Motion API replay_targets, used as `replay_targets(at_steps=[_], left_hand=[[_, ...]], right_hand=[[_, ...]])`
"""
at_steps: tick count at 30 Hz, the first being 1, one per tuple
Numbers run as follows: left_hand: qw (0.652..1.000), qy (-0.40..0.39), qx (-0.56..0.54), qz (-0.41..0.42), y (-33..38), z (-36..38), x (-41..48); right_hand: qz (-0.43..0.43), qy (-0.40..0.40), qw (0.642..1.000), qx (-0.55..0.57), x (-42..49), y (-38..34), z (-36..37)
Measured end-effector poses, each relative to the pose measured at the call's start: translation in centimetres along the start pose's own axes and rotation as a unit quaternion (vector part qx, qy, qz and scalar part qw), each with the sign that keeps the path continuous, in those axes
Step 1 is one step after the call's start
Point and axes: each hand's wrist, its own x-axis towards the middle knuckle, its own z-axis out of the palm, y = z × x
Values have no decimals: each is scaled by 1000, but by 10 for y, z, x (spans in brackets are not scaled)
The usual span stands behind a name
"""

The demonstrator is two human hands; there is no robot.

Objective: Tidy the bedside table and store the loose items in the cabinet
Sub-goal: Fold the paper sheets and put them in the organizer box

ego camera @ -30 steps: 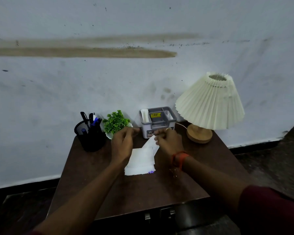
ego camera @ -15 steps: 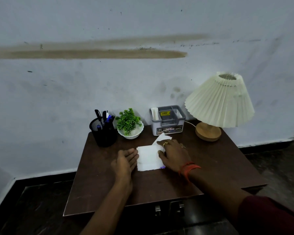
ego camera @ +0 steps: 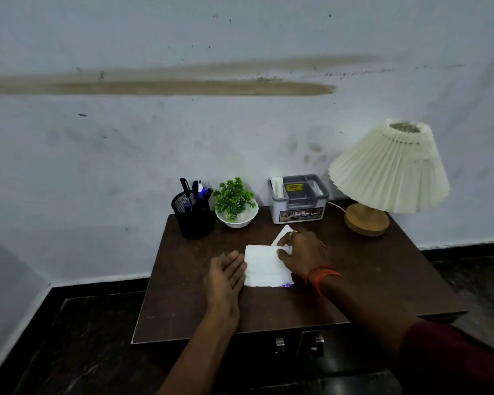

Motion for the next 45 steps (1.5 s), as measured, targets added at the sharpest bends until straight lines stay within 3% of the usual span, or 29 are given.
replay_targets(at_steps=[7,14,17,22,27,33,36,38,40,42,45], left_hand=[[999,21,-32,6,-1,-8,-13],[996,23,-77,-45,-14,4,-33],[992,8,-107,-66,-14,10,-45],[970,-38,-203,-129,-14,13,-57],[941,-131,-283,-132,-10,18,-75],[957,-154,-230,-82,-15,28,-85],[968,-136,-195,-84,-19,28,-94],[972,-125,-175,-99,-20,26,-98],[979,-106,-138,-107,-20,26,-100],[986,-100,-88,-96,-19,29,-104],[991,-80,-60,-85,-13,32,-112]], right_hand=[[55,-3,991,124,-11,-16,-10],[94,27,949,299,-36,-36,-34],[120,10,904,410,-46,-44,-49],[190,-49,773,604,-68,-57,-77],[223,-59,721,654,-91,-46,-81],[236,-46,746,620,-117,-31,-73],[177,-8,819,546,-131,-23,-67],[106,48,893,435,-142,-20,-63],[13,85,940,330,-153,-20,-60],[-66,92,950,290,-161,-24,-56],[-101,90,948,289,-168,-32,-47]])
